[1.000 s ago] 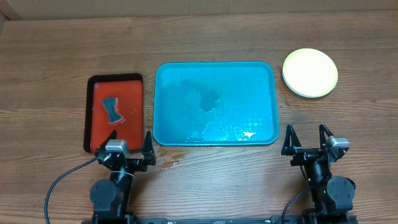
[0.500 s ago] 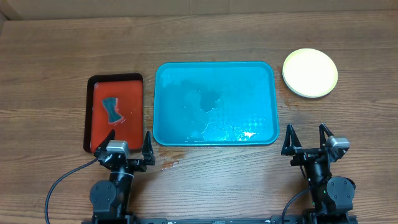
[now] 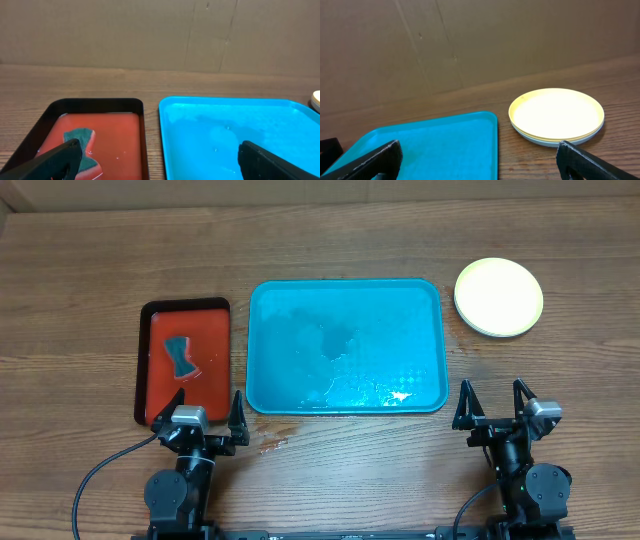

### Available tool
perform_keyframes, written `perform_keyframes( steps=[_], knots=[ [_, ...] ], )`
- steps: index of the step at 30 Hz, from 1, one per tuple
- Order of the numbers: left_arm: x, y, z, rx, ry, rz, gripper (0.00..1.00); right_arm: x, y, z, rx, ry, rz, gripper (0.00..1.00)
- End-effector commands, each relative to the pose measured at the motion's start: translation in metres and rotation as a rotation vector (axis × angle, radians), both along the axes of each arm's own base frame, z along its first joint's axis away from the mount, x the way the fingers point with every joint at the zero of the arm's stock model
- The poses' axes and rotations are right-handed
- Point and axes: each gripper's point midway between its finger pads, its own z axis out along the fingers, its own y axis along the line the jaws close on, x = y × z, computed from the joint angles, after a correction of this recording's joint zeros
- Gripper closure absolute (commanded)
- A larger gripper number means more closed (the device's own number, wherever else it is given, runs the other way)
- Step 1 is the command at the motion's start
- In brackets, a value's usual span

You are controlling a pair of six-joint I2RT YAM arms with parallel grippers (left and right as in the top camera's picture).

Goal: Clean dirty plates on tray and stack at the side

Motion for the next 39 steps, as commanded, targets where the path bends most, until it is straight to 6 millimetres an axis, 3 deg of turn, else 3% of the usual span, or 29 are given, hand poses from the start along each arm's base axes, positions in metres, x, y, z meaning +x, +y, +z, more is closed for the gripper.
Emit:
perform_keyframes(
  steps=[1, 24, 30, 39],
  knots=[
    [0.0000, 0.0039, -0.0006, 0.030, -0.008, 0.019, 0.00, 0.0003, -0.0010, -0.0022, -0.003, -0.003, -0.005, 0.00],
    [0.0000, 0.0039, -0.0006, 0.030, -0.008, 0.019, 0.00, 0.0002, -0.0006, -0.0020, -0.004, -0.003, -0.003, 0.00],
    [0.0000, 0.0039, -0.0007, 0.030, -0.007, 0.019, 0.00, 0.0003, -0.0009, -0.0022, -0.210, -0.021, 0.000, 0.00],
    [0.0000, 0.0039, -0.0008, 0.030, -0.007, 0.019, 0.00, 0.0002, -0.0002, -0.0021, -0.293, -0.030, 0.006, 0.00]
  ],
)
